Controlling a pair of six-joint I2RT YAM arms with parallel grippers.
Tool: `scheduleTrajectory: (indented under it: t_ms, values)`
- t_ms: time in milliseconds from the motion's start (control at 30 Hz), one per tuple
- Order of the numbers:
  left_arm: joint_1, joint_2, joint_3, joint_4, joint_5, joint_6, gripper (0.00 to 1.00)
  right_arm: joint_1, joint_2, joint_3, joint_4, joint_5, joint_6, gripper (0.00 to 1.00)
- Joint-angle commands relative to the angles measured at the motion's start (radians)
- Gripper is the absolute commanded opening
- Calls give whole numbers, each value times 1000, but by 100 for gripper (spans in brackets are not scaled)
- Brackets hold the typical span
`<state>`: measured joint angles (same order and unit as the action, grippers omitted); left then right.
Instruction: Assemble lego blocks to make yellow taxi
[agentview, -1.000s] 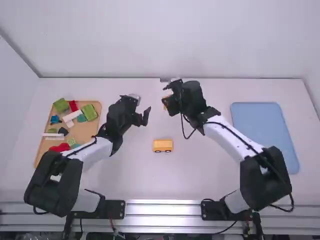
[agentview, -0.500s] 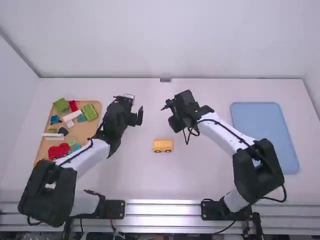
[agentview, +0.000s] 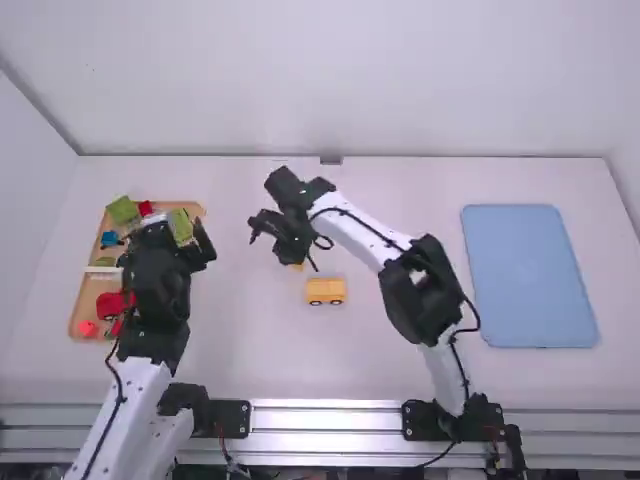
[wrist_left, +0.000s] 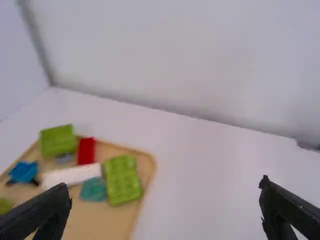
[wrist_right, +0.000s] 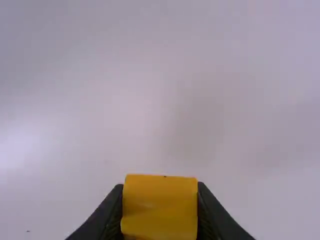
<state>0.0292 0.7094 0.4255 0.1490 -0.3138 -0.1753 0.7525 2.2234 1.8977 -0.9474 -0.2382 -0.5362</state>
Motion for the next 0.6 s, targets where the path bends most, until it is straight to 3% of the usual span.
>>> scheduleTrajectory:
  t_ms: [0, 267, 467, 567]
  values:
    - [63, -115, -63, 6, -35, -78, 99, 34, 109, 131, -68, 19, -134, 0]
    - [165, -339, -186, 5, 90, -79, 99, 113, 307, 336, -211, 76, -209, 1]
    - [167, -349, -200, 3, 97, -79, 99, 145, 338, 339, -211, 105, -186, 2]
    - [167, -333, -200, 8, 97, -82, 99, 152, 338, 334, -213, 104, -186, 12]
